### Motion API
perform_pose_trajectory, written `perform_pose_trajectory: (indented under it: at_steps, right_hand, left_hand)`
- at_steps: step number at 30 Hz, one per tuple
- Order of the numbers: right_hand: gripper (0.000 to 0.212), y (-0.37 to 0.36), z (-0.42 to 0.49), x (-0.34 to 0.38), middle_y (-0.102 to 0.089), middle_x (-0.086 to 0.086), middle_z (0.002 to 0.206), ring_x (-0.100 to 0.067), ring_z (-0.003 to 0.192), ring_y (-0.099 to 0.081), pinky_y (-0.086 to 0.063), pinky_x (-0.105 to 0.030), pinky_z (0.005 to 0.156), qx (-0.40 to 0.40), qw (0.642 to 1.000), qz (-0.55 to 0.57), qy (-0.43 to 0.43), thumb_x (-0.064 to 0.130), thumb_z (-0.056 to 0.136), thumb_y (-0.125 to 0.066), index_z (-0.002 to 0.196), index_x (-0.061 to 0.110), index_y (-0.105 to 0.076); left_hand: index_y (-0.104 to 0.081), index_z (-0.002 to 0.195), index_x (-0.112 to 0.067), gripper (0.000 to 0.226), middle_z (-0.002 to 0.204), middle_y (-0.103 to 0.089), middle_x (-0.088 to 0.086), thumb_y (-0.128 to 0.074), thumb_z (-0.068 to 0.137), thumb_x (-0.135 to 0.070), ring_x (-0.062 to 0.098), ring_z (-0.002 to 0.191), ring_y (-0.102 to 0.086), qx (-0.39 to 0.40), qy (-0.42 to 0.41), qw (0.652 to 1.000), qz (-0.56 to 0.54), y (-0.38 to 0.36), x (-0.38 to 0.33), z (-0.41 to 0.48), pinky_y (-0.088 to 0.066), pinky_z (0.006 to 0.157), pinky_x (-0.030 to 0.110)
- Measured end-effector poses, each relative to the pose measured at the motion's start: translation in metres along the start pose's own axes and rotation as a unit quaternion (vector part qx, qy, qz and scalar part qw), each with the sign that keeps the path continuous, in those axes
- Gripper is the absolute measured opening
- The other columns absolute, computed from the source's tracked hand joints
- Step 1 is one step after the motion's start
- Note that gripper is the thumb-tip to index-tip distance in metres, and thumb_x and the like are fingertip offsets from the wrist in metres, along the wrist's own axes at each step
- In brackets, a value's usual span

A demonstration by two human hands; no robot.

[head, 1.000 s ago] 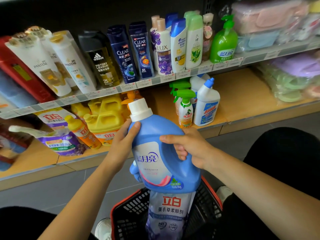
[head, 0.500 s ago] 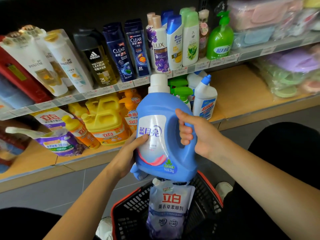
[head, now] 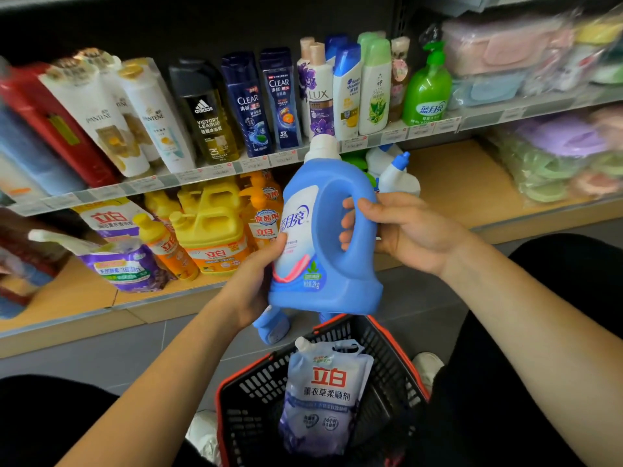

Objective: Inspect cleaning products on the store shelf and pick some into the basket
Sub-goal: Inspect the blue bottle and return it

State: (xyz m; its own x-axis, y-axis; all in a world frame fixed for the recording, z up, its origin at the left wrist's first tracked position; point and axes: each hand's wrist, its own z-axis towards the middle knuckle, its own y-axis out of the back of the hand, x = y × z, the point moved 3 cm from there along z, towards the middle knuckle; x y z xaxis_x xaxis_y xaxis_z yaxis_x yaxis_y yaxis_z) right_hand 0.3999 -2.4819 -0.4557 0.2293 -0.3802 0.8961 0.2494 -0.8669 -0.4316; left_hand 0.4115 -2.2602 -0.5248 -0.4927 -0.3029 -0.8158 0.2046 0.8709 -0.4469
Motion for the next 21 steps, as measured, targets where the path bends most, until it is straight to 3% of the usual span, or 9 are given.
perform_pose_trajectory:
  at_steps: [5, 7, 10, 13, 16, 21]
  right_hand:
    - [0.032, -0.020, -0.005, 0.006, -0.076, -0.008, 0.090, -0.024, 0.077, -0.074, -0.060, -0.036, 0.067, -0.022, 0.999, 0.031, 0.023, 0.026, 0.082, -0.066, 0.103, 0.002, -0.066]
    - [0.029, -0.024, -0.006, 0.008, -0.076, -0.011, 0.092, -0.025, 0.080, -0.075, -0.061, -0.035, 0.068, -0.032, 0.998, 0.049, 0.021, 0.022, 0.086, -0.064, 0.103, -0.001, -0.066]
    - [0.020, -0.026, -0.007, 0.008, -0.076, -0.014, 0.094, -0.027, 0.085, -0.075, -0.061, -0.038, 0.072, -0.067, 0.996, 0.054, 0.016, 0.011, 0.099, -0.054, 0.110, -0.005, -0.060]
    - [0.016, -0.025, -0.010, 0.008, -0.071, -0.017, 0.102, -0.030, 0.089, -0.074, -0.062, -0.041, 0.074, -0.085, 0.995, 0.058, 0.005, 0.002, 0.102, -0.046, 0.114, -0.004, -0.054]
    - [0.029, -0.027, -0.014, 0.008, -0.065, -0.018, 0.111, -0.030, 0.096, -0.070, -0.060, -0.041, 0.077, -0.105, 0.992, 0.068, -0.003, -0.004, 0.101, -0.040, 0.130, -0.005, -0.046]
    - [0.042, -0.027, -0.017, 0.006, -0.060, -0.018, 0.120, -0.033, 0.113, -0.061, -0.051, -0.046, 0.091, -0.142, 0.988, 0.065, -0.008, -0.006, 0.101, -0.039, 0.143, -0.006, -0.036]
  left_hand:
    - [-0.052, 0.146, -0.013, 0.055, 0.140, -0.062, 0.013, -0.060, 0.096, -0.037, 0.030, 0.121, -0.063, 0.043, -0.024, 0.998, 0.041, -0.008, 0.010, -0.015, -0.055, 0.098, 0.044]
    - [-0.049, 0.148, -0.021, 0.055, 0.143, -0.060, 0.008, -0.061, 0.094, -0.028, 0.026, 0.119, -0.062, 0.076, -0.050, 0.992, 0.086, -0.010, 0.012, -0.023, -0.055, 0.092, 0.040]
    - [-0.053, 0.145, -0.020, 0.053, 0.138, -0.064, 0.004, -0.062, 0.093, -0.014, 0.021, 0.120, -0.064, 0.107, -0.070, 0.988, 0.086, -0.018, 0.018, -0.034, -0.055, 0.094, 0.039]
    - [-0.063, 0.133, -0.016, 0.043, 0.125, -0.070, 0.004, -0.063, 0.090, -0.016, 0.018, 0.112, -0.066, 0.074, -0.109, 0.989, 0.070, -0.028, 0.016, -0.043, -0.055, 0.092, 0.036]
    - [-0.064, 0.130, -0.014, 0.044, 0.119, -0.072, 0.000, -0.063, 0.086, -0.019, 0.014, 0.111, -0.065, 0.045, -0.167, 0.979, 0.108, -0.034, 0.009, -0.052, -0.055, 0.095, 0.031]
    - [-0.065, 0.129, -0.012, 0.044, 0.121, -0.073, -0.008, -0.072, 0.086, -0.002, 0.009, 0.116, -0.067, -0.007, -0.297, 0.922, 0.246, -0.036, 0.007, -0.064, -0.054, 0.089, 0.021]
